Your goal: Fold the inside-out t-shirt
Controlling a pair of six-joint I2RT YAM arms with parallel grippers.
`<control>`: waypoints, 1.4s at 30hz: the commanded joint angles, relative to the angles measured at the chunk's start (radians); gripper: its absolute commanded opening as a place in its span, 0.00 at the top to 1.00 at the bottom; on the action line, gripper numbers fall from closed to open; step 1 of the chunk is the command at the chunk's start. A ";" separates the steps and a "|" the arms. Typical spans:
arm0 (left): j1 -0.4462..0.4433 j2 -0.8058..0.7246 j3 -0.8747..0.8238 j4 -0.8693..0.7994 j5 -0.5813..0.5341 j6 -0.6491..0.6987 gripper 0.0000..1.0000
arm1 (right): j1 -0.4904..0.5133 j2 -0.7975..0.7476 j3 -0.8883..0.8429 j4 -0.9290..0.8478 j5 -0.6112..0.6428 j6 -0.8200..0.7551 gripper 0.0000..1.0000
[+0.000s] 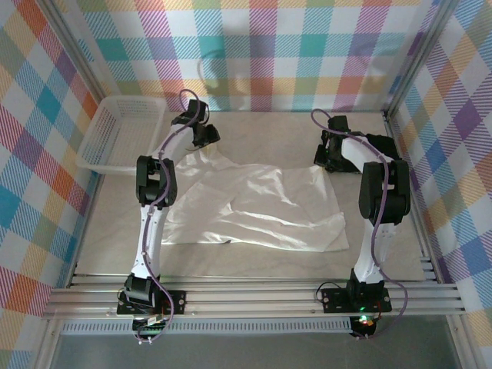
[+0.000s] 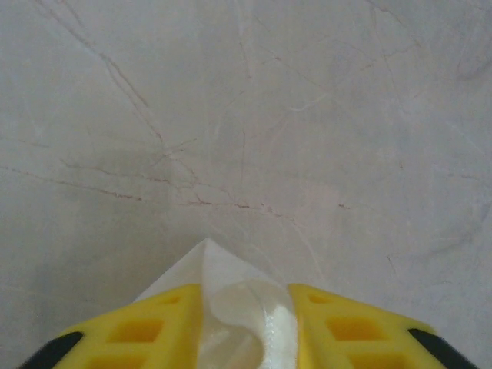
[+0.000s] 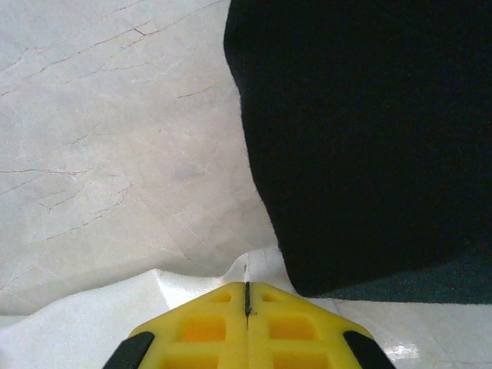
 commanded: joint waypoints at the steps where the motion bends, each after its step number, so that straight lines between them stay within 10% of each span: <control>1: -0.006 0.010 0.047 -0.066 0.000 0.025 0.79 | 0.006 -0.023 -0.008 0.011 0.007 -0.023 1.00; 15: 0.005 -0.212 -0.037 -0.067 0.025 0.066 1.00 | 0.005 -0.090 -0.064 0.096 0.069 -0.113 1.00; 42: 0.101 -1.171 -1.136 0.185 0.074 -0.134 1.00 | 0.005 -0.635 -0.668 0.351 0.112 -0.021 1.00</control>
